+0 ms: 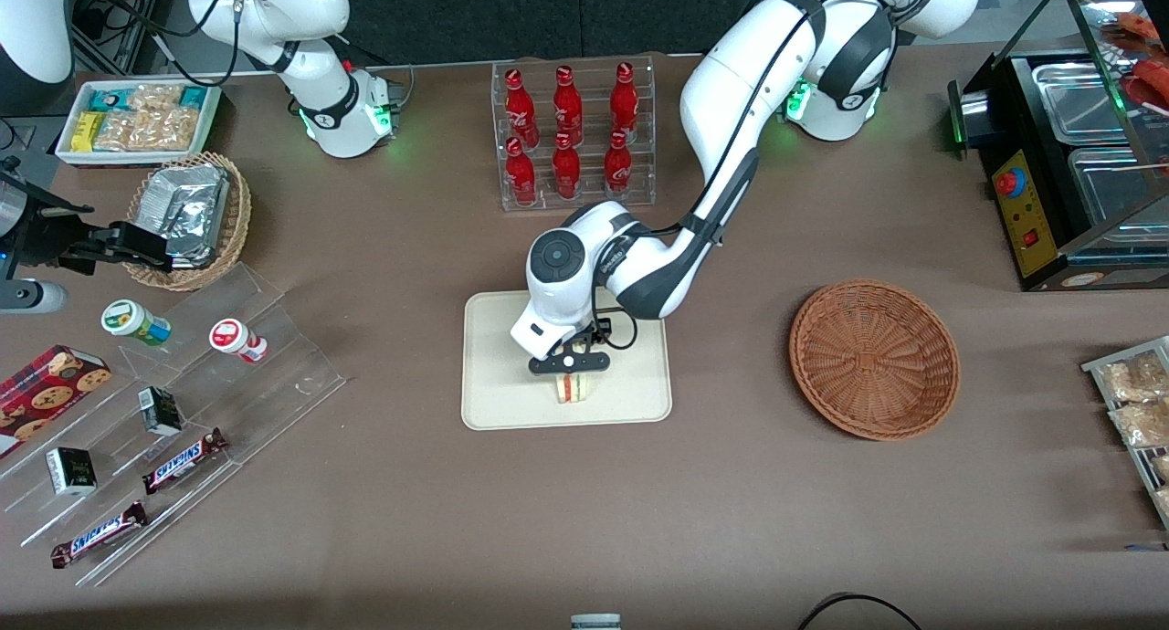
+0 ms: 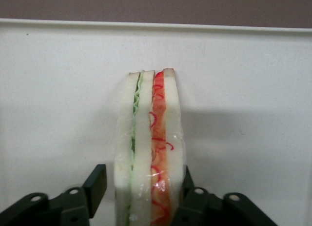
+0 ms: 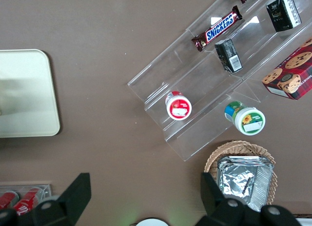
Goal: Place sandwich from basket to tray
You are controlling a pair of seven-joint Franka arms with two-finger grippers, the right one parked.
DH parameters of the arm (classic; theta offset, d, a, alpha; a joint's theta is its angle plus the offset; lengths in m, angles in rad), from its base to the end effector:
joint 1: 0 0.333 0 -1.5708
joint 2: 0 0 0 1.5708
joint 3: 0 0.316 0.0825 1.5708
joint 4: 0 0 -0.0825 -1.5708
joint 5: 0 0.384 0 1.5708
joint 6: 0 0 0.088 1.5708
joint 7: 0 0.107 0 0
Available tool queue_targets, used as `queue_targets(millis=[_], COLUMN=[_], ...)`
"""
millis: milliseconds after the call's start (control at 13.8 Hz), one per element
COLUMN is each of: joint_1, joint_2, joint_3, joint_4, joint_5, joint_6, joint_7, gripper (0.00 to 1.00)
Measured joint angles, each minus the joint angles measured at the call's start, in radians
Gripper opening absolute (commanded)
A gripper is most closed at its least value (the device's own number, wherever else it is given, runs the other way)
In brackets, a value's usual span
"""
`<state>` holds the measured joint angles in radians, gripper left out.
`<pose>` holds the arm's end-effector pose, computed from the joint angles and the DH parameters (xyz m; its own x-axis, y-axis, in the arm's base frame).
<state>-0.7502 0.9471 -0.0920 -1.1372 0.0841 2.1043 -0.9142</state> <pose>0.5316 -0.5572 0.2303 0.9975 0.0691 0.0134 0.0689 -0.9974 0.0194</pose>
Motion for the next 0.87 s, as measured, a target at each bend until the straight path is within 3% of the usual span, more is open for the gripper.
queue_targets(millis=[435, 871], joint_1=[0.054, 0.265], joint_2=[-0.129, -0.454], joint_3=[0.017, 0.021], joint_4=[0.002, -0.393], joint_5=[-0.052, -0.102], joint_6=[-0.143, -0.16], joint_7=[0.004, 0.319], gripper=[0.99, 0.99])
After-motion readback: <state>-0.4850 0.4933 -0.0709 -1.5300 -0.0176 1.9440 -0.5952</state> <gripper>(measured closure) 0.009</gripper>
